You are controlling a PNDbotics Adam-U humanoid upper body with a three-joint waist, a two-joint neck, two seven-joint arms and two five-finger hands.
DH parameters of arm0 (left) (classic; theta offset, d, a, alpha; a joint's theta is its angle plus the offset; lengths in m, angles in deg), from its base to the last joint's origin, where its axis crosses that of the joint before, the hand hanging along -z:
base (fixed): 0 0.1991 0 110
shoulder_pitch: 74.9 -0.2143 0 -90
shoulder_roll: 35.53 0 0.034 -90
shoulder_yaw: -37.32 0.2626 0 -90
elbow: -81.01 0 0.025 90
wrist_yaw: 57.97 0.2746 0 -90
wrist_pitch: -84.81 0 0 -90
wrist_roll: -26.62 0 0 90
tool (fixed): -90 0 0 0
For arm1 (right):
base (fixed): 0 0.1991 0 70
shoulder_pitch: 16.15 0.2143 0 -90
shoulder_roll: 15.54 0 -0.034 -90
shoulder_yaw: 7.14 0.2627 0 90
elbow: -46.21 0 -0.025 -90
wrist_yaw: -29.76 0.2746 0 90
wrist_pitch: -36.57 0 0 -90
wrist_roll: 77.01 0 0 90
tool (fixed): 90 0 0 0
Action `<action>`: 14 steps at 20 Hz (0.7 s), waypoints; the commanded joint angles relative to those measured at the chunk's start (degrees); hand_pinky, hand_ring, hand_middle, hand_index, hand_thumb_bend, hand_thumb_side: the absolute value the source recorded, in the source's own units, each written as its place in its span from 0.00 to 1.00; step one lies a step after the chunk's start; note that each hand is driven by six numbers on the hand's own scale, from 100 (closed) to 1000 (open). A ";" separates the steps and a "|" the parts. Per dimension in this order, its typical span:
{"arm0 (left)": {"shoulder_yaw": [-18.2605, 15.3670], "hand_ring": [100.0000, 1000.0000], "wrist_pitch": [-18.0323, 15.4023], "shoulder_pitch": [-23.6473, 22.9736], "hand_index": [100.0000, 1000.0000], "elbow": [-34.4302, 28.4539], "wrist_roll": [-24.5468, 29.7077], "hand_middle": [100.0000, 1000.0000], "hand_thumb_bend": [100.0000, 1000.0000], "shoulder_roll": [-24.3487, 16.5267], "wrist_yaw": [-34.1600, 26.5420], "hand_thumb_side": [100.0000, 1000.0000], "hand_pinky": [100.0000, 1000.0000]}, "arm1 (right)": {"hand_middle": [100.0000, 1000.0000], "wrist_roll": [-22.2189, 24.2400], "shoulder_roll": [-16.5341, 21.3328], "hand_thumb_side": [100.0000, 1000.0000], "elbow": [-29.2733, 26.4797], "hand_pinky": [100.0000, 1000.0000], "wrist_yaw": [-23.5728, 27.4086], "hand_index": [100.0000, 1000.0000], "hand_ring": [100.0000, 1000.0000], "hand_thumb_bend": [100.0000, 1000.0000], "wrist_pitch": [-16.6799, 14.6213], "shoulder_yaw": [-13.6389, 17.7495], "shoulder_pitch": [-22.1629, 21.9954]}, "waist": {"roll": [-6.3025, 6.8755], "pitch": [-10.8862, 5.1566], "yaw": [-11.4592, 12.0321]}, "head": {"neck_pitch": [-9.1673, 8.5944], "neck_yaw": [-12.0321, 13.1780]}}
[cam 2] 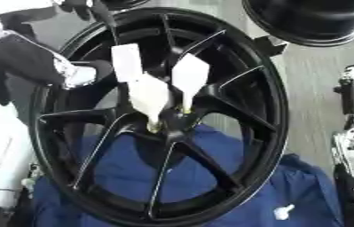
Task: Pull the pin out of the wheel hub.
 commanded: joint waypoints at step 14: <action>-2.11 0.83 -6.22 2.22 0.81 7.83 11.85 0.77 0.41 2.21 5.49 0.48 0.90 | 0.54 0.14 1.41 0.79 -0.37 0.80 0.49 0.75 0.58 0.00 0.20 -0.24 0.29 | 0.16 -0.71 -0.67 | -1.60 0.87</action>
